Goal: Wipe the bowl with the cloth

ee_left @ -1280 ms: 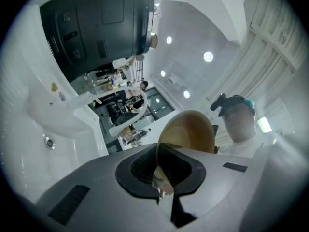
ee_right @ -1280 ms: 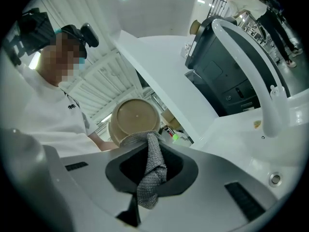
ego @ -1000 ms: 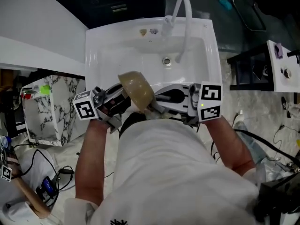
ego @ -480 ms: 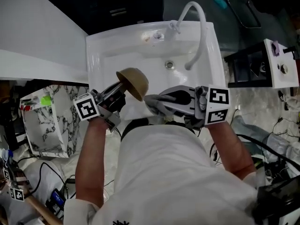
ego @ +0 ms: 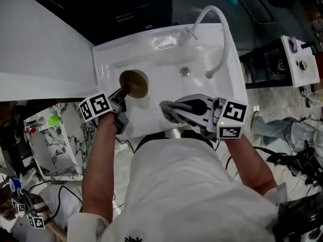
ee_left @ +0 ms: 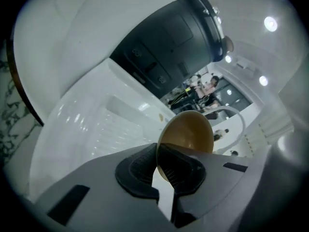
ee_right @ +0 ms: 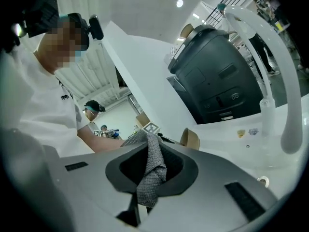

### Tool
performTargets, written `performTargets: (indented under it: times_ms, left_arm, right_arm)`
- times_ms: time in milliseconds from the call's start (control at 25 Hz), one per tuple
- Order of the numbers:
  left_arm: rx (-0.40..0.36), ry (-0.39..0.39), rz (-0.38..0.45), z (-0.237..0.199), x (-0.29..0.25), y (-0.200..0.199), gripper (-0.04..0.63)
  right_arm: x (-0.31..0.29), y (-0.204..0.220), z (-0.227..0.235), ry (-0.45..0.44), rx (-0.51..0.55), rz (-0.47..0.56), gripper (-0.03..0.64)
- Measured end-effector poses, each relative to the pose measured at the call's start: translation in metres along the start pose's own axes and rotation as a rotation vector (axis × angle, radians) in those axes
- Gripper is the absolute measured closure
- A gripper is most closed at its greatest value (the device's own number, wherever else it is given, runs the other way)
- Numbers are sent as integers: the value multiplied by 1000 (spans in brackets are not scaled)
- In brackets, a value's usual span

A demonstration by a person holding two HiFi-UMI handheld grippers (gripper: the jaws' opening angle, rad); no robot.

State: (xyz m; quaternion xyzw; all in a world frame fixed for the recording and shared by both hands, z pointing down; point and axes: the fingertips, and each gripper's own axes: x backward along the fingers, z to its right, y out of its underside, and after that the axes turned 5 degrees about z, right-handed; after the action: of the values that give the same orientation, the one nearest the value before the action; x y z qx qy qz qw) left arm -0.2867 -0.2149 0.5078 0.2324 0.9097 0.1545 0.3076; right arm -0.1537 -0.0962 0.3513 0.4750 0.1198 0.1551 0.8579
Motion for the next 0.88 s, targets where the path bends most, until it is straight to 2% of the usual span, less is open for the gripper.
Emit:
performTargets:
  times_ms: [160,360,560,880]
  left_arm:
    - [-11,-158,-79,-37,-11,-1,577]
    - [-42,-296,-133,-67,-25,-12,577]
    - [-44,-406,-170,-92,-40,-18,577]
    - [-33,-520,-181,-116,-50,-24,573]
  right_arm:
    - [-8,5,0,39,-53,30,581]
    - [-12,12,-6,88,-31,38,581]
    - [1,16,-7,137,-25,40,581]
    - [29,21,-2,219,-32,76,581]
